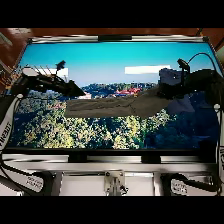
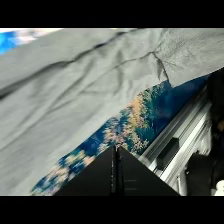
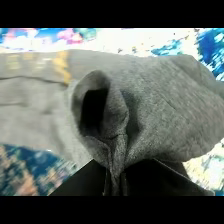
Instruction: Fold the shirts.
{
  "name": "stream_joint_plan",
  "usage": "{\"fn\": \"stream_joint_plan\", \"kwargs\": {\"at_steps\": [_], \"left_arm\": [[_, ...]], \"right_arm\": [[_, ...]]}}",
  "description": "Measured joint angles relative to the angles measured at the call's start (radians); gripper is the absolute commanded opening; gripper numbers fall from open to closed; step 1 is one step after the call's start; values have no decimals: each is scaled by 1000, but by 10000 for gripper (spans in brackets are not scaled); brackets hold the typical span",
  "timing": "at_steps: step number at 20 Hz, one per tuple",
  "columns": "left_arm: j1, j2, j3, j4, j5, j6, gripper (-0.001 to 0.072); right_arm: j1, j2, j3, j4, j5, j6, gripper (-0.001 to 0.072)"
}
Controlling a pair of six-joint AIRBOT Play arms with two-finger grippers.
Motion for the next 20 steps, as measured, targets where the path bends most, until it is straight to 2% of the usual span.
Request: {"fn": "stream_joint_plan", "kwargs": {"at_steps": [5, 12, 20], "left_arm": [[-204, -8, -28, 20, 142, -22, 30], [-448, -48, -39, 2, 386, -117, 31], [-625, -140, -36, -201, 573, -161, 30]], "right_arm": [[0, 147, 0, 13, -118, 101, 57], [0, 317, 0, 31, -196, 206, 57], [0, 429, 0, 74, -259, 273, 57]]}}
